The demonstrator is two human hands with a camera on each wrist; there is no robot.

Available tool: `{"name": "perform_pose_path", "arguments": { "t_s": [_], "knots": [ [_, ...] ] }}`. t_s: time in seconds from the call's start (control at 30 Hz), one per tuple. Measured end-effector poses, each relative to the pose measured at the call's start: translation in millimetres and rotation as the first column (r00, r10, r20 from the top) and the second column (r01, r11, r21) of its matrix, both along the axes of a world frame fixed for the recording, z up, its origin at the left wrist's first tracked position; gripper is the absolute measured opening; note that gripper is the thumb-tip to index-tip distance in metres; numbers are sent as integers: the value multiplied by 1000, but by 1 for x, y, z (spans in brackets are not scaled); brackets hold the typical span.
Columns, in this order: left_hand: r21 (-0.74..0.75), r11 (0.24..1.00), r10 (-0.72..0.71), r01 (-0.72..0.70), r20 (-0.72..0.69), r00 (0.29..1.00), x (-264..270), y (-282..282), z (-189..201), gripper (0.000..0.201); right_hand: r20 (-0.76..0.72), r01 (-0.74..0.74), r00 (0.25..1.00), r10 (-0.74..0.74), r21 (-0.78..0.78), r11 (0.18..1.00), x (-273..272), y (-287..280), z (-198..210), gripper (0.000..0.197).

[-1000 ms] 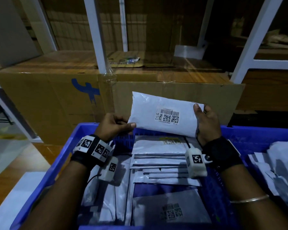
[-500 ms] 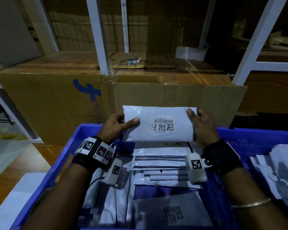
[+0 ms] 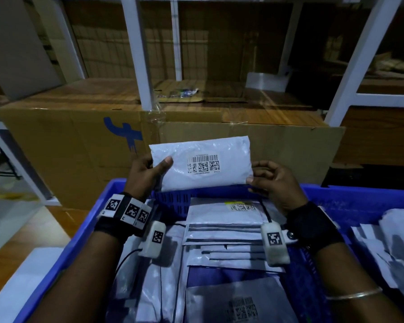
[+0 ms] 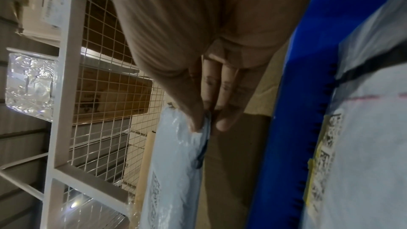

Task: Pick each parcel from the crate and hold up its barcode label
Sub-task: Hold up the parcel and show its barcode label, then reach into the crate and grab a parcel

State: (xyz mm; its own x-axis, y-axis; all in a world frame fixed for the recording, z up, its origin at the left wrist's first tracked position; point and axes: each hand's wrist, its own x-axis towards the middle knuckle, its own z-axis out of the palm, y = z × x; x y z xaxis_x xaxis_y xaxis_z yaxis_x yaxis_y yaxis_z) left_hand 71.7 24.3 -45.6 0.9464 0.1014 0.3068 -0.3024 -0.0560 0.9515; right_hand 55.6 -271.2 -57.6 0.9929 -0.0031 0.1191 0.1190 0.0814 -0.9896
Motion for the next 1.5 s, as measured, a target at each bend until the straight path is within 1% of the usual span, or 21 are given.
{"name": "perform_pose_path", "arguments": {
  "t_s": [0.2, 0.23, 0.3, 0.33, 0.47, 0.57, 0.7, 0.83, 0.93, 1.07, 1.13, 1.2, 1.23, 1.33, 1.4, 1.5],
  "knots": [
    [14, 1000, -1, 0, 37, 999, 0, -4, -1, 27, 25, 15, 1000, -15, -4, 1000, -3, -3, 2, 33],
    [28, 1000, 4, -6, 43, 999, 2, -3, -2, 26, 30, 13, 999, -13, -2, 1000, -3, -3, 2, 33],
    [40, 999, 12, -14, 57, 998, 6, 0, -5, 15, 28, 7, 1000, -7, -7, 1000, -4, -2, 3, 32],
    [26, 999, 18, -20, 58, 998, 7, 1, -6, 10, 23, 10, 1000, -9, -10, 1000, -4, -1, 2, 30],
    [-33, 997, 75, -73, 69, 995, 14, 8, -9, 9, 14, 73, 997, -73, -6, 997, -3, 0, 2, 15],
    [-55, 997, 57, -54, 63, 996, 14, 8, -10, 9, 14, 76, 997, -76, -3, 997, -3, 0, 3, 11],
    [-34, 998, 48, -45, 71, 996, 14, 5, -11, 10, 2, 83, 997, -83, -40, 996, -3, 0, 3, 7],
    [-41, 998, 40, -38, 55, 998, 15, 8, -11, 14, -28, 70, 997, -73, -95, 993, -4, 2, 2, 7],
    [-46, 998, 38, -35, 59, 998, 16, 10, -13, 15, -50, 41, 998, -47, -110, 993, -4, 3, 2, 11],
    [-78, 996, 44, -41, 32, 999, 17, 11, -14, 10, -103, -29, 995, 15, -129, 991, -5, 4, 3, 17],
    [-92, 995, 41, -39, 20, 999, 17, 11, -13, 8, -100, -34, 995, 21, -131, 991, -5, 5, 3, 14],
    [-85, 996, 30, -27, 24, 999, 15, 10, -12, 8, -75, 8, 997, -16, -105, 994, -5, 4, 4, 7],
    [-71, 997, 17, -15, 31, 999, 14, 8, -11, 7, -61, 37, 997, -42, -88, 995, -5, 3, 5, 7],
    [-59, 998, -31, 32, 11, 999, 9, -1, -10, 7, -27, 82, 996, -83, -49, 995, -5, 0, 7, 20],
    [-80, 994, -76, 74, -20, 997, 8, -5, -11, 15, 5, 96, 995, -96, -16, 995, -7, 1, 10, 25],
    [-67, 991, -115, 113, -34, 993, 6, -7, -12, 15, 51, 149, 988, -148, -17, 989, -6, 1, 12, 18]
  ]
}}
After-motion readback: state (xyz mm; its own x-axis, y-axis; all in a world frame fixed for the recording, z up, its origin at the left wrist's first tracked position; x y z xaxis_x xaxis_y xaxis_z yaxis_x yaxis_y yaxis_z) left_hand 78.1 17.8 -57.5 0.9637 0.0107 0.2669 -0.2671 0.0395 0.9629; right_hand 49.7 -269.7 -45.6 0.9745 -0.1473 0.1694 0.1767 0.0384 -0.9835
